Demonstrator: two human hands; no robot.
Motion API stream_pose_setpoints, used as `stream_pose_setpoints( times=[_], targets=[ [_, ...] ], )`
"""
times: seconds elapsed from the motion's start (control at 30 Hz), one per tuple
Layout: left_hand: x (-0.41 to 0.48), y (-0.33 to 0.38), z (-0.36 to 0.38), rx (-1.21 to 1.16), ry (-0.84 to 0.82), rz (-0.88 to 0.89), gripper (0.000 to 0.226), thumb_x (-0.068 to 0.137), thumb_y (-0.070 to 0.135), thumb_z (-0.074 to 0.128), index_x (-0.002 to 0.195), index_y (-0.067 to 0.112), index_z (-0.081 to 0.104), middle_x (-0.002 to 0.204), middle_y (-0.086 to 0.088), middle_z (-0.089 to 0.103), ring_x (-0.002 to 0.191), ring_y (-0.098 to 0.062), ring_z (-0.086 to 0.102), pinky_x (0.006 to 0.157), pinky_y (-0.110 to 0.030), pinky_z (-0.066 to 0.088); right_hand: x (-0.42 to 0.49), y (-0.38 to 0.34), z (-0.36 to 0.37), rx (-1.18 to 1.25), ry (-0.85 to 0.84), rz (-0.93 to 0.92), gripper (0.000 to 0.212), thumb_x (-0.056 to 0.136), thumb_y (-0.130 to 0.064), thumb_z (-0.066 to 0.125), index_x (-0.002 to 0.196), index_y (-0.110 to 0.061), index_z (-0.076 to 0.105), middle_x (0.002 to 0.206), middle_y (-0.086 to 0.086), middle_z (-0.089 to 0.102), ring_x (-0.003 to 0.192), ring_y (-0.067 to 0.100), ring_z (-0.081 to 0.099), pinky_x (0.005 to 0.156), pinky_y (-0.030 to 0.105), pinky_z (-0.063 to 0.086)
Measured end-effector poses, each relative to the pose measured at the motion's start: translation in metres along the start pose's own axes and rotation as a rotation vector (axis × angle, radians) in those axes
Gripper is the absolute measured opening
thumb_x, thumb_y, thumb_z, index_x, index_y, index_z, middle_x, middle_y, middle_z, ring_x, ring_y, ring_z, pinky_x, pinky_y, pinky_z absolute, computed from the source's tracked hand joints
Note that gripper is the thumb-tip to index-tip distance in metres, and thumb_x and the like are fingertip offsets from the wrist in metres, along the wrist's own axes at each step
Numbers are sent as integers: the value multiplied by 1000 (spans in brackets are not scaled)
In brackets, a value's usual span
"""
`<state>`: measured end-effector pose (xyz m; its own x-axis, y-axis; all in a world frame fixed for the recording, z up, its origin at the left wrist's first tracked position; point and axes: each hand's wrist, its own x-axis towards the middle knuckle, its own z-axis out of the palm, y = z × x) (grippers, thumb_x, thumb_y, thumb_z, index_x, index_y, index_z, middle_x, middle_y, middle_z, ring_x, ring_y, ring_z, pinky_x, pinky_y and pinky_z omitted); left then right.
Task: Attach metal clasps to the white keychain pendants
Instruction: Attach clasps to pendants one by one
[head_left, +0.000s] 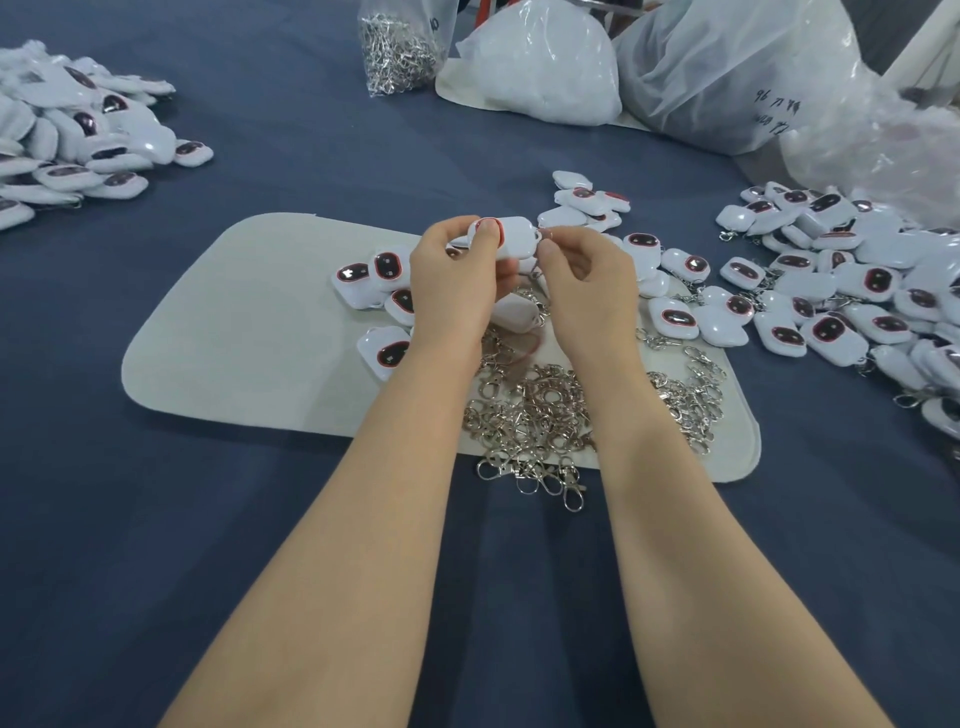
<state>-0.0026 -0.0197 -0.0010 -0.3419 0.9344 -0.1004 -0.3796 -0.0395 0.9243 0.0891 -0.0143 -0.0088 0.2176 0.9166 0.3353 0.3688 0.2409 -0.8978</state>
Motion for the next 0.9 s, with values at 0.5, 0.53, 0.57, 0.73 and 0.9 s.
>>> stream_pose_setpoints(
  times=[0.5, 0.53, 0.57, 0.73, 0.9],
  targets=[
    [-4, 2, 0, 206, -38, 184, 14, 94, 16, 56, 107, 18, 60, 89, 1, 63, 65, -14, 65, 68, -30, 58, -4, 1, -1, -149, 138, -209, 11, 89, -2, 53, 92, -5, 63, 82, -3, 61, 76, 11, 52, 69, 10, 38],
    [-4, 2, 0, 255, -46, 227, 14, 94, 18, 56, 106, 21, 60, 89, 2, 64, 71, -21, 65, 76, -38, 58, -4, 2, -2, -180, 131, -222, 11, 89, -2, 53, 92, -4, 63, 82, -1, 61, 76, 12, 51, 68, 13, 36],
    [-5, 2, 0, 292, -59, 265, 13, 94, 19, 55, 106, 22, 59, 90, -2, 65, 78, -26, 65, 81, -43, 56, -4, 2, -2, -212, 124, -233, 12, 89, -2, 52, 92, -4, 64, 82, 1, 63, 76, 14, 51, 69, 16, 35],
    [-6, -1, 0, 426, -81, 408, 25, 96, 20, 52, 119, 18, 61, 109, -18, 66, 97, -33, 60, 84, -30, 48, -5, 2, -4, -286, 85, -253, 14, 89, -1, 51, 92, -3, 64, 86, 4, 65, 83, 19, 55, 75, 26, 39],
    [-5, 0, 0, 351, -47, 347, 22, 96, 19, 51, 117, 19, 60, 111, -8, 66, 98, -27, 63, 90, -41, 51, -7, 1, 0, -223, 64, -212, 13, 89, -5, 54, 96, -7, 65, 89, 2, 66, 83, 15, 57, 79, 23, 44]
  ],
)
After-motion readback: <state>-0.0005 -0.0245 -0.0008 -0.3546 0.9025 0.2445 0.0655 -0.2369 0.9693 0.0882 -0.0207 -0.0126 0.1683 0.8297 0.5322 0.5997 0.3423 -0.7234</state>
